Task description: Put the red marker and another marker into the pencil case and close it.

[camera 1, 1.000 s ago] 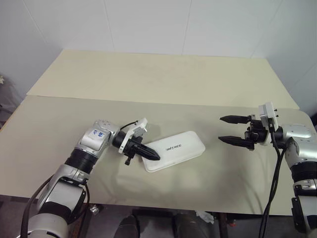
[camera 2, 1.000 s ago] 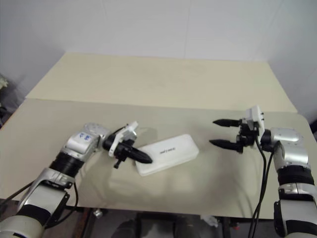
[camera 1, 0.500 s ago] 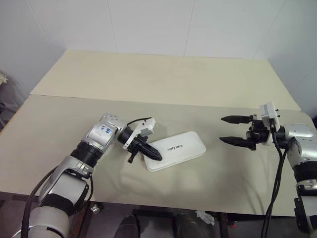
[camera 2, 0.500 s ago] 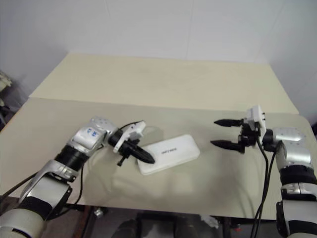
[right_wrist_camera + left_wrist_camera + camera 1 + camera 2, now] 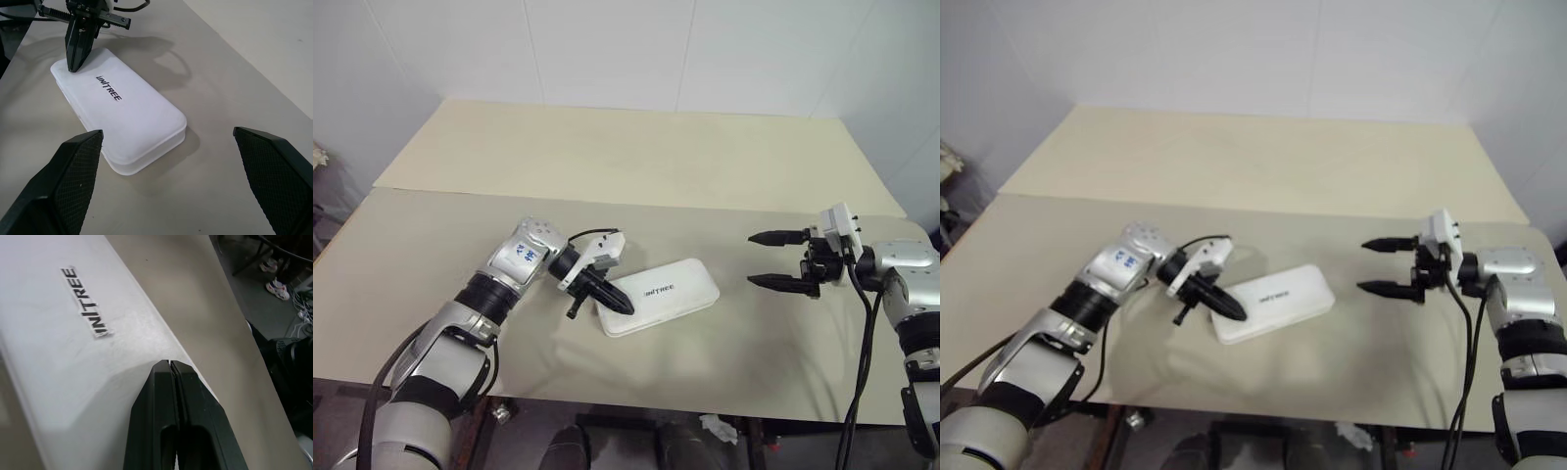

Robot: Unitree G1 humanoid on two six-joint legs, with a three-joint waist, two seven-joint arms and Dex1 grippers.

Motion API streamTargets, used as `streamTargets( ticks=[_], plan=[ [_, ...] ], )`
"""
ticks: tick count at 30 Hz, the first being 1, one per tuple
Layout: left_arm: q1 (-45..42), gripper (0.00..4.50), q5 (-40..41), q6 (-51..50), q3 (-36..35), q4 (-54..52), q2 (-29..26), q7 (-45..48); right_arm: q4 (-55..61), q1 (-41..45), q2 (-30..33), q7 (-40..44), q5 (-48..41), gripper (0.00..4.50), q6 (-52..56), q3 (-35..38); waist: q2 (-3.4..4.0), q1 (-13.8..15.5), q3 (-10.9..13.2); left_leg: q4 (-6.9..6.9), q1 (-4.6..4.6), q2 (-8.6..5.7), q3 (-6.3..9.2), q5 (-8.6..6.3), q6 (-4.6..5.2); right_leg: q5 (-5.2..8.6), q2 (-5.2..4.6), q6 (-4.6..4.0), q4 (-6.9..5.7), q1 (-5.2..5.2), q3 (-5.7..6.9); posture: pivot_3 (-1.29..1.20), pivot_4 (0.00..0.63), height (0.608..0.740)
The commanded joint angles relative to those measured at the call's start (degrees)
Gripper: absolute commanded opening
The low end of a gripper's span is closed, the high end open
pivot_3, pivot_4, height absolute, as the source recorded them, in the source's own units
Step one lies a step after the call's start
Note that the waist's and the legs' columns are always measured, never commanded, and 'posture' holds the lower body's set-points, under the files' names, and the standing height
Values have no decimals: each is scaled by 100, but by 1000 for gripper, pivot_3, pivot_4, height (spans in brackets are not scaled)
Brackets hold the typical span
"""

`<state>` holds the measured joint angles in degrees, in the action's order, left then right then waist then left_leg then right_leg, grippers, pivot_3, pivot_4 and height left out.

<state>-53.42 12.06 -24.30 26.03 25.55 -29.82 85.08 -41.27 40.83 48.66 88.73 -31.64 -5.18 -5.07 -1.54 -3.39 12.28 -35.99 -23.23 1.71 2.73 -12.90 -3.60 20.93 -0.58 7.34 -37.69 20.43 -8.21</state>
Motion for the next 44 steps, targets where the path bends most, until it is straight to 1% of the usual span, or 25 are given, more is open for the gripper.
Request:
streamTargets(
  ticks=[1, 2, 6, 11, 12, 13, 15, 18, 20, 24, 28, 30, 34, 36, 38, 44],
  plan=[
    [234, 910, 250, -413, -619, -529, -134, -372, -70, 113, -35, 377, -34, 4500, -164, 100, 1, -6, 1, 2, -3, 1, 0, 0, 0, 0, 0, 0, 0, 4, 0, 0, 150, 740],
    [313, 1157, 369, -584, -812, -725, -156, -473, -89, 117, -61, 377, -22, 4500, -163, 118, 2, -16, 2, 4, -6, 2, 0, 0, 0, 0, 0, 0, 0, 9, 0, 0, 150, 740],
    [685, 2415, 812, -875, -1518, -1501, -194, -813, -203, 193, -169, 377, 43, 4500, -205, 112, 3, -10, 4, 15, -12, 9, -2, -1, -2, 8, -1, -6, 3, 21, 2, 0, 150, 740],
    [1190, 4113, 1548, -1144, -2399, -2590, -268, -1136, -427, 451, -354, 377, 175, 4500, -252, 89, 4, -10, 5, 17, -12, 9, -4, -3, -4, 10, -7, -8, 7, 21, 2, 0, 150, 740],
    [1278, 4398, 1645, -1130, -2473, -2726, -304, -1109, -476, 495, -378, 377, 199, 4500, -269, 82, 4, -8, 5, 18, -11, 9, -4, -3, -4, 10, -8, -9, 7, 19, 3, 0, 150, 740],
    [1383, 4488, 1691, -1005, -2551, -2860, -337, -1096, -515, 531, -399, 377, 221, 4500, -280, 82, 4, -6, 5, 16, -10, 9, -4, -3, -5, 10, -7, -9, 7, 19, 4, 0, 150, 740],
    [1521, 4488, 1728, -1082, -2678, -3019, -428, -1285, -606, 612, -449, 377, 275, 4500, -306, 87, 4, -8, 5, 15, -8, 8, -3, -3, -5, 10, -6, -9, 6, 17, 4, 0, 150, 740],
    [2040, 4488, 1820, -1031, -3186, -3436, -611, -1691, -770, 759, -573, 377, 362, 4500, -364, 118, 4, -16, 5, 14, -8, 8, -3, -3, -5, 9, -7, -9, 7, 16, 4, 0, 150, 740],
    [2310, 4488, 1858, -883, -3422, -3688, -632, -1903, -882, 834, -620, 377, 406, 4500, -394, 130, 4, -39, 5, 16, -8, 9, -4, -4, -5, 10, -7, -9, 10, 16, 3, 0, 150, 740],
    [3154, 4488, 1813, -27, -4161, -4413, -423, -2454, -1077, 1001, -740, 377, 488, 4500, -402, 175, 4, -69, 6, 27, -8, 14, -4, -5, -5, 10, -13, -9, 17, 18, 3, 0, 150, 740],
    [3845, 4488, 1769, 123, -4336, -4872, -579, -2685, -1315, 1174, -821, 377, 589, 4500, -428, 229, 4, -123, 6, 38, -8, 13, -5, -5, -5, 10, -16, -9, 26, 16, 4, 0, 150, 740],
    [4334, 4488, 1790, 147, -4622, -5084, -730, -2758, -1425, 1292, -870, 377, 654, 4500, -420, 246, 4, -141, 6, 40, -7, 9, -6, -6, -6, 10, -14, -10, 28, 16, 4, 0, 150, 740],
    [5196, 4488, 1914, 175, -5179, -5172, -971, -2698, -1590, 1496, -999, 377, 793, 4500, -430, 235, 4, -166, 6, 46, -3, 11, -8, -6, -5, 13, -15, -17, 28, 17, 3, 0, 150, 740],
    [5528, 4488, 1809, 447, -5377, -5021, -995, -2661, -1602, 1534, -1111, 377, 827, 4500, -417, 251, 4, -182, 6, 51, 1, 13, -11, -7, -7, 15, -13, -20, 27, 18, 1, 0, 150, 740],
    [5690, 4488, 1679, 584, -5428, -4993, -1035, -2757, -1542, 1501, -1197, 377, 788, 4500, -335, 218, 4, -179, 6, 56, 2, 13, -10, -7, -7, 18, -15, -26, 27, 19, 3, 0, 150, 740],
    [5997, 4488, 1758, 693, -5690, -5119, -1054, -2980, -1481, 1509, -1443, 377, 782, 4500, -316, 209, 4, -152, 6, 65, 1, 15, -8, -9, -7, 19, -26, -28, 29, 20, 6, 0, 150, 740]
  ],
)
